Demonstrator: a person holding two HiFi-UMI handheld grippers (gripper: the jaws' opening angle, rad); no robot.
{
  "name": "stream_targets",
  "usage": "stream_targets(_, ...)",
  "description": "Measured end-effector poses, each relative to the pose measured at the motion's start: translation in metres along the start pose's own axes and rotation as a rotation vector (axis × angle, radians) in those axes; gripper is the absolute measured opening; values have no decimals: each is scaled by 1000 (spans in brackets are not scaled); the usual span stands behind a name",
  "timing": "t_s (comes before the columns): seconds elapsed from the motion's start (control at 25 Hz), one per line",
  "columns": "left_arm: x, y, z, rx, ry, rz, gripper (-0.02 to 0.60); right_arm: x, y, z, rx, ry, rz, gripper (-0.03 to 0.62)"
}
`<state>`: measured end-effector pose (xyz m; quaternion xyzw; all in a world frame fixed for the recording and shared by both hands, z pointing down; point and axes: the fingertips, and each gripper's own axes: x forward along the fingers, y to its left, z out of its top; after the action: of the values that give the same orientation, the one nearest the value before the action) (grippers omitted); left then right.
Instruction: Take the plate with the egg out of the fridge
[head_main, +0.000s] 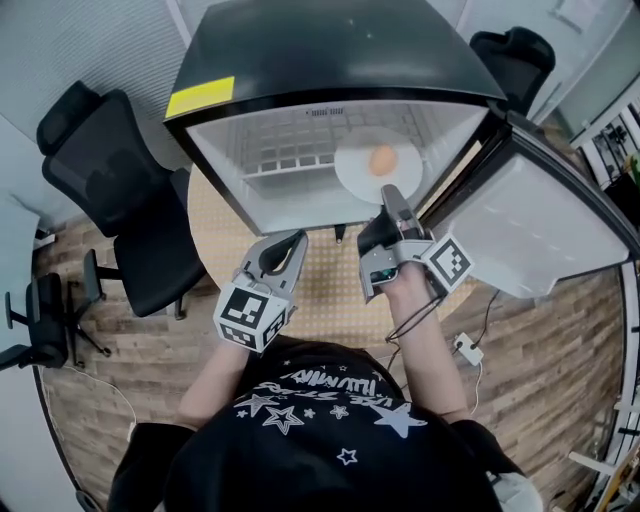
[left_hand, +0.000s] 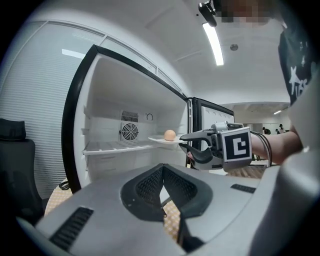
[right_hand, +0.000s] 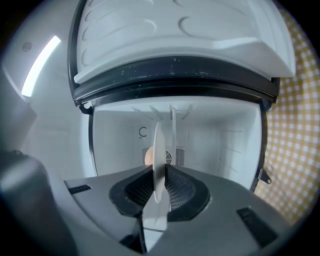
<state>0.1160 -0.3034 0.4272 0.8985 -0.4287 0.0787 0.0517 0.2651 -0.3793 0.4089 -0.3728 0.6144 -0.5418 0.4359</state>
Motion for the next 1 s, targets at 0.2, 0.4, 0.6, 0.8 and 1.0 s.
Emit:
stream_targets(0.2,-15,-7,9,6,-13,28,2,-20,3,-10,7,27,24,64)
stream_targets(0.4,-16,-11,16,10,-31,42,2,-42,-5,-18,-24,46,7,64)
stream_targets(0.6,-15,-23,22,35,-43,-12,2,-59,-7,-35,-19,39,5,64)
stream_targets(0.8,-28,-22,25,54,-54,-62,2,-65,-5,-57,-13,18,8,64)
stream_targets(1.0,-53,2,20,42,-46,-85,2,-65,-6,-85,-40,1,-13,64)
